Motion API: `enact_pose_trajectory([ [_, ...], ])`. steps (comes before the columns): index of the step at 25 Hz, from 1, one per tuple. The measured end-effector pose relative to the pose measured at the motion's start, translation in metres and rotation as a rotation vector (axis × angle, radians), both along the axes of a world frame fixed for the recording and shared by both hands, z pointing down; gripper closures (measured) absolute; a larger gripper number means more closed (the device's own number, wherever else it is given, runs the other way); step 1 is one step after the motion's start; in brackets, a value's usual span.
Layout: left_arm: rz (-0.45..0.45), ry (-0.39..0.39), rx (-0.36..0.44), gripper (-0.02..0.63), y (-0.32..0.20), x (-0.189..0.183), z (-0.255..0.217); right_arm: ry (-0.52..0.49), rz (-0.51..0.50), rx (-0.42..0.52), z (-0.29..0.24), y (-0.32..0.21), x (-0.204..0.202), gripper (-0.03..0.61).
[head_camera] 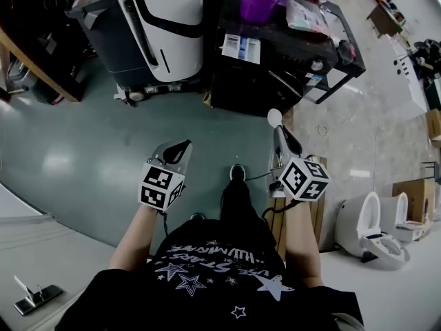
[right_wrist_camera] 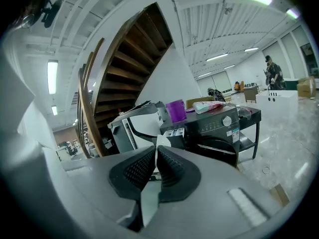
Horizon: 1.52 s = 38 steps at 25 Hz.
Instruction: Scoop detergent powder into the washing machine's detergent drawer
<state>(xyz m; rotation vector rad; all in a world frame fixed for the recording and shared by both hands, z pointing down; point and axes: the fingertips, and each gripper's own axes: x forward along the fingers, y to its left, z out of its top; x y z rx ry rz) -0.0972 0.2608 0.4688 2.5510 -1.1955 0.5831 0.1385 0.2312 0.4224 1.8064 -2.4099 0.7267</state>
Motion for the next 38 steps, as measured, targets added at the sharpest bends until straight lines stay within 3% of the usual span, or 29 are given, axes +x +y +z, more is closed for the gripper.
enact_pose_trajectory([
  [5,-0.039,0.009,-0.027,0.614,-0.071,0.042,0.000,-0.006,-0.059,-0.011,0.005,-0.079,0.040,0.543],
  [12,-0.106,0.013,0.034,0.614,-0.175,0.096,-0.032,-0.029,-0.137,0.034,-0.019,-0.188,0.083,0.543],
  [17,-0.144,-0.009,0.053,0.614,-0.215,0.115,-0.045,-0.034,-0.208,0.050,-0.029,-0.238,0.093,0.543],
  [26,-0.133,-0.004,0.074,0.614,-0.282,0.106,-0.058,-0.041,-0.238,0.139,-0.072,-0.329,0.080,0.543],
  [38,0.023,0.018,0.074,0.614,-0.450,0.085,-0.054,0.114,-0.203,0.202,-0.119,-0.473,0.044,0.543],
])
